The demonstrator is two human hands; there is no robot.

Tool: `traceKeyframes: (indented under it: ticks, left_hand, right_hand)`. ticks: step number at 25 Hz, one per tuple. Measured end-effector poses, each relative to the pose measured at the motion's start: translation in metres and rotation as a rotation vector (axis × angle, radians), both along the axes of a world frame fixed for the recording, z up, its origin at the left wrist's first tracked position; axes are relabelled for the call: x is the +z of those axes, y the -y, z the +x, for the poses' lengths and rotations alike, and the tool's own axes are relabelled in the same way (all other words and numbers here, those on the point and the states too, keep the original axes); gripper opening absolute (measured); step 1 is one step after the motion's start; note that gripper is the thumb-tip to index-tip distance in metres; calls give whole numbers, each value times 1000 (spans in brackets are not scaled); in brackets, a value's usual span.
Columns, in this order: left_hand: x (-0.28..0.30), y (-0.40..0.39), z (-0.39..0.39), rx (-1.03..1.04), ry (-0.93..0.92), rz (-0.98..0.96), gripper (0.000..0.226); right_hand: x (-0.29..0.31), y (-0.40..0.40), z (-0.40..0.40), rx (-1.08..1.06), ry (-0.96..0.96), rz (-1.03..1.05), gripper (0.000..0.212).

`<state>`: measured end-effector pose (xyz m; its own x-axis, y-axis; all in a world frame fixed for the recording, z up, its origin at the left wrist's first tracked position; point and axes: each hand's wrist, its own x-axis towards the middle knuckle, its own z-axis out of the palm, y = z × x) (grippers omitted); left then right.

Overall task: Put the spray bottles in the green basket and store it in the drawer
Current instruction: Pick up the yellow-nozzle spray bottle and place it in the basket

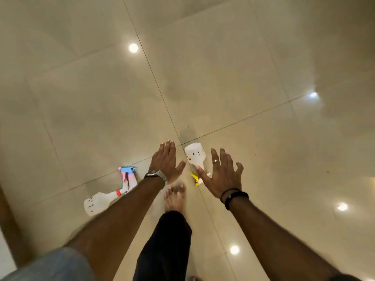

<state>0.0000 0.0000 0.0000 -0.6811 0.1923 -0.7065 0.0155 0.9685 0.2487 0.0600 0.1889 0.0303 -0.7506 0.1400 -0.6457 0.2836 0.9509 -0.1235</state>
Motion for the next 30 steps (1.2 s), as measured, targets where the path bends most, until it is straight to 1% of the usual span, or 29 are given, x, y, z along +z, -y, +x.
traceKeyframes:
  ticks: [3,4,6,8,11,12,14,17,19,21,22,24,26,27,28,29,30]
  left_hand:
    - [-76,-18,1,170,128,53,83]
    - [-91,-24,3,267,227,78,83]
    - [-130,-38,13,544,406,184,83]
    - [-159,-47,11,783,513,248,81]
    - [-182,-54,7,1038,580,363,68]
    - [-181,-55,7,1086,587,403,63]
    - [-174,-54,6,1174,598,458,59]
    - [-139,-47,4,1300,638,483,58]
    - [-106,-37,1,1412,674,529,60]
    - [-70,-30,-4,1450,675,552,53]
    - [-46,-26,-8,1439,663,551,45]
    - [7,-21,-15,1389,635,562,31]
    - [64,-15,-21,1374,625,619,32]
    - [94,-12,-23,1383,625,647,36]
    - [121,-9,-24,1397,623,671,37]
    - [145,-7,-23,1404,615,694,33]
    - [175,-3,-23,1407,594,723,26]
  right_hand:
    - [-83,4,-14,-70,44,-6,95]
    - [-103,5,-19,-118,71,-31,95]
    - [-147,12,-14,-247,113,-95,93]
    - [-182,15,-13,-417,146,-193,89]
    - [-212,19,-23,-701,188,-455,84]
    - [-214,21,-25,-770,216,-523,84]
    - [-209,25,-27,-857,251,-597,85]
    - [-178,33,-28,-971,188,-665,80]
    - [-145,36,-32,-1152,124,-718,70]
    - [-107,34,-38,-1323,58,-767,57]
    - [-83,33,-42,-1362,15,-782,50]
    - [-28,34,-48,-1352,-77,-816,33]
    - [29,38,-54,-1302,-151,-847,20]
    - [60,41,-56,-1286,-172,-875,18]
    - [87,43,-59,-1270,-167,-897,21]
    - [112,46,-60,-1261,-141,-915,23]
    - [141,48,-62,-1231,-96,-920,20]
